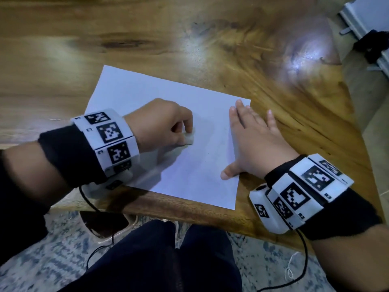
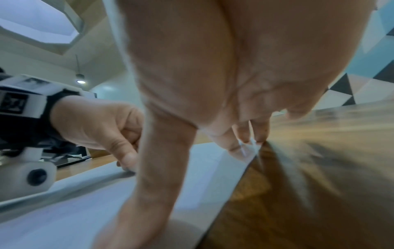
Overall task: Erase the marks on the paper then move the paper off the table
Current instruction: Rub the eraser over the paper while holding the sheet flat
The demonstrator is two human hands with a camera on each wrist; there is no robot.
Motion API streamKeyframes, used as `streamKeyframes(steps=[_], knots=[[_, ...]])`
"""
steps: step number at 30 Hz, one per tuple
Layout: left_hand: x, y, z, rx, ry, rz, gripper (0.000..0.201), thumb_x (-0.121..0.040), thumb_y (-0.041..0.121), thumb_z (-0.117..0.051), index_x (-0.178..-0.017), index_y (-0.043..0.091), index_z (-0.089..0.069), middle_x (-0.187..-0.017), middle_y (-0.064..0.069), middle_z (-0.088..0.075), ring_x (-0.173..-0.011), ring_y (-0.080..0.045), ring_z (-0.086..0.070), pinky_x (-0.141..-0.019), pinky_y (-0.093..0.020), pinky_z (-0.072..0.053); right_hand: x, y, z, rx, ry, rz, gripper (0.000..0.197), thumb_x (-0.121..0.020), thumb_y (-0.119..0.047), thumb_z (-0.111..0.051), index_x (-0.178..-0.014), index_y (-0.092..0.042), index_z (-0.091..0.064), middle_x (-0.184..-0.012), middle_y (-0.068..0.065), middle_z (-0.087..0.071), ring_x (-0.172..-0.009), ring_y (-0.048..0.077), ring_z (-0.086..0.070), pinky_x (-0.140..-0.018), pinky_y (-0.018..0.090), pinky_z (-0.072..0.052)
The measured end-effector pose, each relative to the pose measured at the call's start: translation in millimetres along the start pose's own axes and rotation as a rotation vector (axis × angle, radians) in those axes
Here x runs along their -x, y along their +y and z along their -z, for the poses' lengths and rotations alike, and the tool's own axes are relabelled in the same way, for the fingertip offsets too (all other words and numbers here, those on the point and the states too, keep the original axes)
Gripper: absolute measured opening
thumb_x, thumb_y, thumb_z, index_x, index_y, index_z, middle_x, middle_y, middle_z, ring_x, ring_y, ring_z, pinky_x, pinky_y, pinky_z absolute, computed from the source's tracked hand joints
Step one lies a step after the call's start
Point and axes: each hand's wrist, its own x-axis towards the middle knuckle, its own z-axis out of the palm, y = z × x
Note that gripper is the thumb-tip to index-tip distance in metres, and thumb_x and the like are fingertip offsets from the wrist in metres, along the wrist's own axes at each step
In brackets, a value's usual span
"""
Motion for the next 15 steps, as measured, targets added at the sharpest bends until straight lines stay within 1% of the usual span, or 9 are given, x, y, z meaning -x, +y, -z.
streamKeyframes(steps=[2,4,6,7,9,11,12,13,15], knots=[[-2,4,-5,-0.016,-0.007,-0.019,0.018,-0.074,0.023,-0.069,-0.091,0.021,-0.062,-0.075,0.002,-0.064,-0.061,0.001,-0.047,-0.057,-0.015,-0.034,1,-2,1,-0.02,-0.006,-0.004,0.139,-0.06,-0.06,-0.076,-0.147,-0.009,0.019,-0.155,0.004,0.027,-0.144,0.018,0.017,-0.115,0.04,0.012],[-7,9,-10,-0.017,-0.014,-0.051,0.018,-0.074,0.026,-0.069,-0.09,0.021,-0.062,-0.073,0.004,-0.061,-0.06,0.001,-0.046,-0.056,-0.014,-0.034,2,-2,0,-0.04,-0.018,0.0,0.139,-0.061,-0.058,-0.077,-0.146,-0.007,0.02,-0.154,0.005,0.028,-0.144,0.018,0.018,-0.115,0.039,0.011],[-10,19,-13,-0.029,-0.031,-0.072,0.018,-0.076,0.028,-0.067,-0.091,0.02,-0.062,-0.076,0.004,-0.06,-0.062,-0.007,-0.048,-0.056,-0.023,-0.035,3,-1,-2,-0.036,-0.025,0.001,0.14,-0.06,-0.061,-0.075,-0.146,-0.009,0.022,-0.153,0.004,0.031,-0.143,0.017,0.02,-0.114,0.041,0.013],[-11,25,-16,-0.05,-0.043,-0.09,0.017,-0.077,0.028,-0.065,-0.092,0.019,-0.062,-0.077,0.004,-0.058,-0.065,-0.012,-0.048,-0.059,-0.026,-0.033,4,0,-3,-0.031,-0.027,-0.002,0.141,-0.059,-0.064,-0.074,-0.146,-0.01,0.023,-0.152,0.002,0.032,-0.143,0.015,0.021,-0.113,0.042,0.014],[-6,32,-23,-0.056,-0.073,-0.14,0.013,-0.081,0.027,-0.06,-0.089,0.017,-0.063,-0.079,0.0,-0.055,-0.073,-0.019,-0.05,-0.065,-0.025,-0.03,5,0,-3,-0.019,-0.031,-0.009,0.141,-0.058,-0.067,-0.072,-0.145,-0.011,0.024,-0.152,0.001,0.033,-0.143,0.014,0.021,-0.112,0.046,0.016],[12,34,-32,-0.015,-0.163,-0.193,0.018,-0.082,0.029,-0.047,-0.073,0.019,-0.059,-0.078,-0.006,-0.055,-0.074,-0.025,-0.053,-0.065,-0.028,-0.037,6,-1,-2,-0.003,-0.034,-0.014,0.141,-0.058,-0.068,-0.07,-0.145,-0.011,0.024,-0.152,0.001,0.032,-0.143,0.014,0.02,-0.111,0.05,0.016],[22,35,-34,-0.035,-0.215,-0.244,0.022,-0.081,0.032,-0.042,-0.065,0.021,-0.053,-0.077,-0.006,-0.054,-0.07,-0.025,-0.052,-0.063,-0.029,-0.038,6,-1,-2,0.005,-0.031,-0.017,0.141,-0.058,-0.069,-0.07,-0.145,-0.01,0.024,-0.153,0.001,0.032,-0.143,0.014,0.02,-0.111,0.051,0.016],[31,35,-35,-0.064,-0.272,-0.265,0.024,-0.079,0.034,-0.04,-0.063,0.02,-0.05,-0.077,-0.004,-0.051,-0.067,-0.024,-0.05,-0.061,-0.029,-0.037,6,-1,-2,0.01,-0.032,-0.018,0.141,-0.058,-0.07,-0.069,-0.145,-0.01,0.024,-0.153,0.001,0.032,-0.143,0.014,0.02,-0.111,0.052,0.015],[33,35,-32,-0.095,-0.344,-0.242,0.022,-0.079,0.034,-0.045,-0.07,0.017,-0.057,-0.082,-0.002,-0.051,-0.072,-0.023,-0.053,-0.062,-0.027,-0.036,7,-1,-1,0.009,-0.032,-0.016,0.141,-0.058,-0.07,-0.069,-0.145,-0.01,0.025,-0.153,0.002,0.032,-0.143,0.015,0.02,-0.111,0.052,0.016]])
